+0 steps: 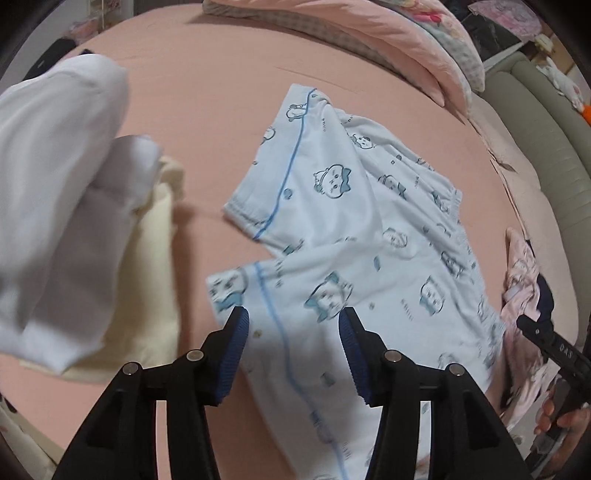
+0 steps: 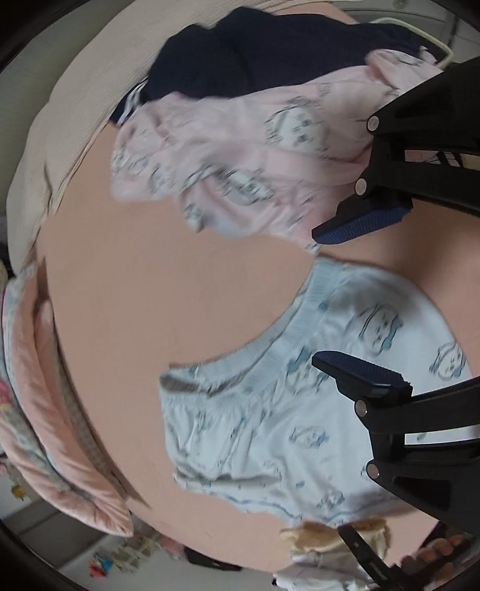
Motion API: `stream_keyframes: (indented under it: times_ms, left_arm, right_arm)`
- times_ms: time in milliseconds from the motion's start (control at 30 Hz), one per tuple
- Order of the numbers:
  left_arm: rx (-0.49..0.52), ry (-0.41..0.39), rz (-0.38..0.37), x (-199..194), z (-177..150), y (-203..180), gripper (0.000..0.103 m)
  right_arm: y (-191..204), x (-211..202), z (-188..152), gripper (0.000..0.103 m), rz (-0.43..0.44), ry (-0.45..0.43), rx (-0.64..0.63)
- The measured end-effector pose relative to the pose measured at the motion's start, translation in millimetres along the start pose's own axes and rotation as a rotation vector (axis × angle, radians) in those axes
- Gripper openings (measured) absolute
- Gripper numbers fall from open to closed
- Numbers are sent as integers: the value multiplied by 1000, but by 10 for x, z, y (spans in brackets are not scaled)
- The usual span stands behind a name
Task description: Fold clothes
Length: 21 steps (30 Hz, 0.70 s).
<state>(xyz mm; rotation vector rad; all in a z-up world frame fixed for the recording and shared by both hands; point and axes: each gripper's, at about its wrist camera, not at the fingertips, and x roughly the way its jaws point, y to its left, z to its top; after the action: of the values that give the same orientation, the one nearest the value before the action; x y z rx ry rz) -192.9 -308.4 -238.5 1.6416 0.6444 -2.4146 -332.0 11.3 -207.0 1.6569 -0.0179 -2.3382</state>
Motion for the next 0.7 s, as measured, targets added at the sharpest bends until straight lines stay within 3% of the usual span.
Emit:
stream_keyframes:
  times_ms: [167, 400, 700]
  left_arm:
    - [-27, 7, -6, 97, 271, -74, 48]
    - [-32, -35, 97, 222, 817, -50, 48]
    - [-78, 15, 61, 622, 1499, -107, 48]
  right_arm:
    - [230, 34, 182, 60, 30, 4, -80]
    - [427, 259, 481, 60, 125, 47, -60]
    - [811, 703, 886, 60, 283, 94, -26]
